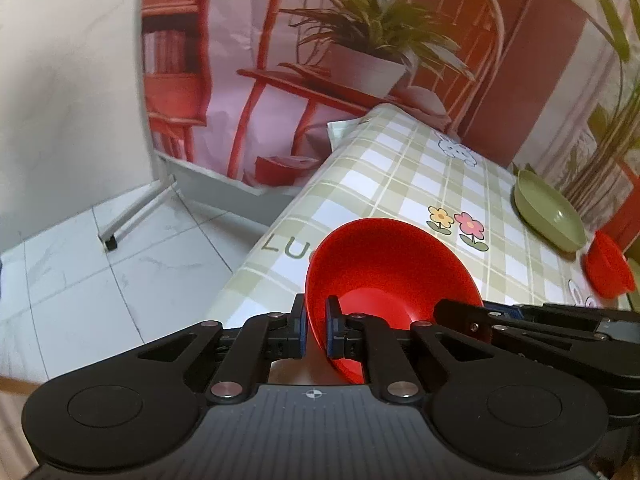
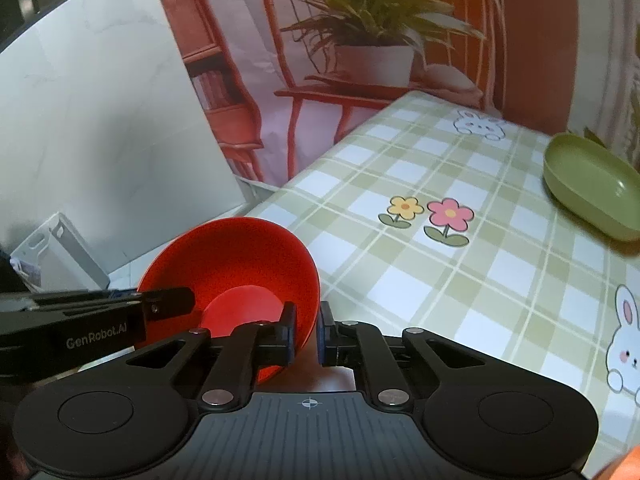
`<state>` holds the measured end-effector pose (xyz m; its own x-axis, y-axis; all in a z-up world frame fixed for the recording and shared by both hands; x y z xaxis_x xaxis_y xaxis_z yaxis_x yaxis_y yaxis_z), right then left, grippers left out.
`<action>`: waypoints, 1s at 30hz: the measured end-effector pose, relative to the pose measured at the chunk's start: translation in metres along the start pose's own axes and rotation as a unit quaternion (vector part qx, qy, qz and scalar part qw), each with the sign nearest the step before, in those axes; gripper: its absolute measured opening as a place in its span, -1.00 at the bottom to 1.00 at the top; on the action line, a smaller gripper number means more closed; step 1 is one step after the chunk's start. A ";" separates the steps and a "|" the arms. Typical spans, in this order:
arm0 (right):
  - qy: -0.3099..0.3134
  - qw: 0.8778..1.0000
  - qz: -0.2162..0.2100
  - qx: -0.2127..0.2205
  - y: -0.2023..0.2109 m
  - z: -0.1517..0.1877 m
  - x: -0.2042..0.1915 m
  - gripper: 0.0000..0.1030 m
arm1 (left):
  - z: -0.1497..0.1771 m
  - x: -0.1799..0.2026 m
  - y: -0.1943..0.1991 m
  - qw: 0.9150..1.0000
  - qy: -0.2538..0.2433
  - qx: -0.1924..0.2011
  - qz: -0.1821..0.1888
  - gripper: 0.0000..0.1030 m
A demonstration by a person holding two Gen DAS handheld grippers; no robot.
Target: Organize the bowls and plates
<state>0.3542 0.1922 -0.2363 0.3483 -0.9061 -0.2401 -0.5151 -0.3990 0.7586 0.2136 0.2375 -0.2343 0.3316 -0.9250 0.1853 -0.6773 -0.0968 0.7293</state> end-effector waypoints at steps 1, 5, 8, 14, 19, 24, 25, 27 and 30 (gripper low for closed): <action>-0.002 1.000 0.002 -0.001 0.001 0.001 0.001 -0.84 | 0.002 0.001 0.001 1.000 0.009 -0.001 0.001 -0.81; -0.014 1.000 -0.001 -0.002 0.008 0.004 0.004 -0.86 | 0.012 0.002 0.007 0.999 0.037 -0.009 -0.001 -0.81; -0.015 1.000 -0.002 0.003 0.019 0.006 0.005 -0.87 | 0.018 0.005 0.011 0.999 0.044 -0.019 -0.006 -0.81; -0.032 0.999 0.003 0.023 0.045 0.007 0.013 -0.88 | 0.019 0.021 0.024 0.999 0.025 -0.018 -0.011 -0.81; -0.056 0.997 0.005 0.045 0.071 0.006 0.029 -0.88 | 0.019 0.042 0.038 1.000 0.000 -0.013 -0.006 -0.80; -0.077 0.995 0.010 0.070 0.099 0.007 0.051 -0.88 | 0.019 0.071 0.054 1.000 -0.022 -0.003 0.003 -0.80; -0.080 0.994 0.012 0.076 0.105 0.007 0.056 -0.88 | 0.019 0.076 0.056 1.000 -0.026 -0.003 0.006 -0.80; -0.087 0.992 0.015 0.086 0.116 0.007 0.066 -0.88 | 0.020 0.087 0.061 0.999 -0.031 -0.002 0.012 -0.79; -0.102 0.989 0.020 0.104 0.134 0.009 0.083 -0.88 | 0.021 0.107 0.067 0.999 -0.037 0.000 0.024 -0.79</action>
<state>0.3074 0.0626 -0.1600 0.1691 -0.9231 -0.3454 -0.6822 -0.3626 0.6349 0.1903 0.1245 -0.1793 0.2505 -0.9529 0.1709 -0.6907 -0.0522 0.7213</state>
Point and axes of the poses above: each gripper's, at about its wrist camera, not at the fingertips, and y roughly against the way its jaws point, x to its right, z to its underside, the point moved 8 cm from there along -y, roughly the way its jaws point, and after that the axes turned 1 degree about y, right-handed, at the moved point
